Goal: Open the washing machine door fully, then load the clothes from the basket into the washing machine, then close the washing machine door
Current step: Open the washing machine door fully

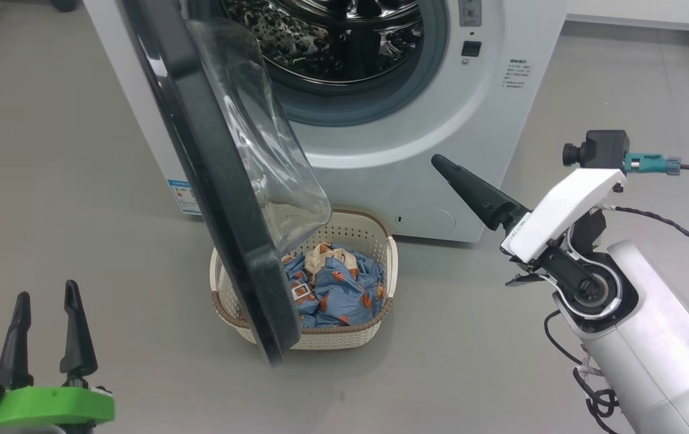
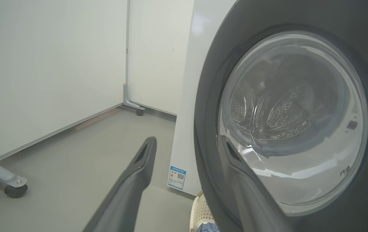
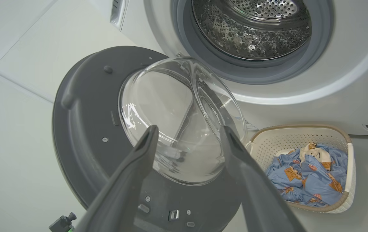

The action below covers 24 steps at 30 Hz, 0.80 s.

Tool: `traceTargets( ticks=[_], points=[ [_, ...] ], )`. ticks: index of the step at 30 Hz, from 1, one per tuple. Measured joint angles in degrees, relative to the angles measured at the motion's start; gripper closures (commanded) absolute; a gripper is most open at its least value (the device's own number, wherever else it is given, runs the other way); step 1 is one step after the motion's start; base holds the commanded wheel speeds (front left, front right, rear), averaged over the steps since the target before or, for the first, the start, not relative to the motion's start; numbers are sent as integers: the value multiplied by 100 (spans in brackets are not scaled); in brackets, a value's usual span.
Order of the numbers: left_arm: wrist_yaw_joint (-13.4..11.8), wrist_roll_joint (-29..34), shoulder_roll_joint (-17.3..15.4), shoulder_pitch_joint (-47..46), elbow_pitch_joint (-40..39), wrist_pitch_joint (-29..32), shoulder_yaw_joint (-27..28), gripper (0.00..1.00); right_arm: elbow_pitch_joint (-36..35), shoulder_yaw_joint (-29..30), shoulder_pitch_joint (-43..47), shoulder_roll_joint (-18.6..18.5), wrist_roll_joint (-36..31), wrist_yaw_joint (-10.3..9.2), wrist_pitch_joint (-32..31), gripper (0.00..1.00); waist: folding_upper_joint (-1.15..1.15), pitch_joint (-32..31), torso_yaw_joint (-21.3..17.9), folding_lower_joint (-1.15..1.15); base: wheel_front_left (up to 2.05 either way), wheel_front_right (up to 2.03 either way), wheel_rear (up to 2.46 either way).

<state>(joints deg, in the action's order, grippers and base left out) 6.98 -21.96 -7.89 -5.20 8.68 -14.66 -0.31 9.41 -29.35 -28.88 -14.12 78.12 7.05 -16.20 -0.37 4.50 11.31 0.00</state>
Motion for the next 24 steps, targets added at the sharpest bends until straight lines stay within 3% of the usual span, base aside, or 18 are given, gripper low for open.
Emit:
traceTargets(
  ticks=[13, 24],
  points=[
    [0, 46, 0, 125, -26, 0, -30, 0, 26, 141, 467, -316, -588, 1, 1049, 0, 0, -172, -505, 0, 0, 0, 0],
    [0, 79, 3, 344, -97, 0, 16, 0, 41, -170, 690, -720, -1733, 2, 1918, 0, 0, -238, -831, 0, 0, 0, 0]
  ],
)
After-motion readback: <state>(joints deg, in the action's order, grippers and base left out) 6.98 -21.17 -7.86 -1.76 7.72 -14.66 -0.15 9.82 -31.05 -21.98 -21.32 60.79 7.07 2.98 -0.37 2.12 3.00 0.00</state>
